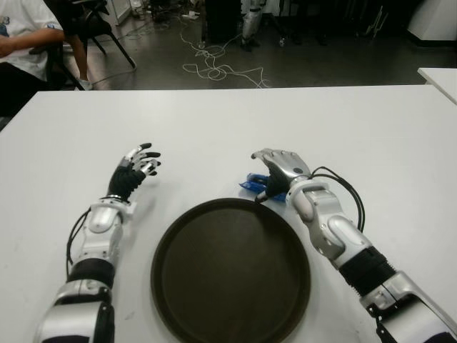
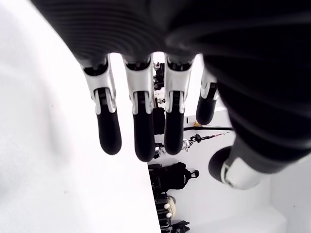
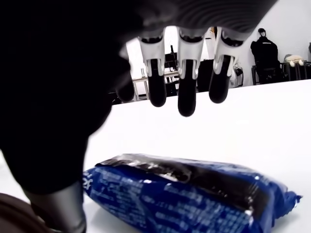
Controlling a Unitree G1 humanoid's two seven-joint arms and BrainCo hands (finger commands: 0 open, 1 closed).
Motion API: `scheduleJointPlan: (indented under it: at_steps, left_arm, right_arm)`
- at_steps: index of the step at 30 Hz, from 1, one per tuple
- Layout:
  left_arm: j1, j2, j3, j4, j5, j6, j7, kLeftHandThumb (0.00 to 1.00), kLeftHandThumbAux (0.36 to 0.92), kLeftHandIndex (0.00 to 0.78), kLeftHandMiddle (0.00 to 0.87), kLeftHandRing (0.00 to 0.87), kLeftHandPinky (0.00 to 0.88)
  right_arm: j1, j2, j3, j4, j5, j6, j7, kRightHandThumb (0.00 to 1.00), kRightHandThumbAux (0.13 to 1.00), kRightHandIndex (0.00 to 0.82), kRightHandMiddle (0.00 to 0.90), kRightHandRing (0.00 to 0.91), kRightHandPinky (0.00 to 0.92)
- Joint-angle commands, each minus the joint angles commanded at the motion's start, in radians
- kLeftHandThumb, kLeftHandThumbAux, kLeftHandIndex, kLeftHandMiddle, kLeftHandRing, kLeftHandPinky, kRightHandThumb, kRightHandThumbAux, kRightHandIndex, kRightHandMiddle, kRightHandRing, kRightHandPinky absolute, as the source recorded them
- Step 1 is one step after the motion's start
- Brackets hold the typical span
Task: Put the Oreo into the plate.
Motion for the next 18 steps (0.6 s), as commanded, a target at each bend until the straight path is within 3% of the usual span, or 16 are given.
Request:
scheduleJointPlan:
  at_steps: [18]
  left_arm:
    - [-0.001,-0.002,0.008,0.003,-0.009,0.011,0.003,0.168,0.641,0.169,0.282,0.288,0.338]
  right_arm:
    - [-0.018,0.014,0.008,0.042,0.009,0.01,-0.004,0.0,0.804,0.207,0.217,0.223,0.208]
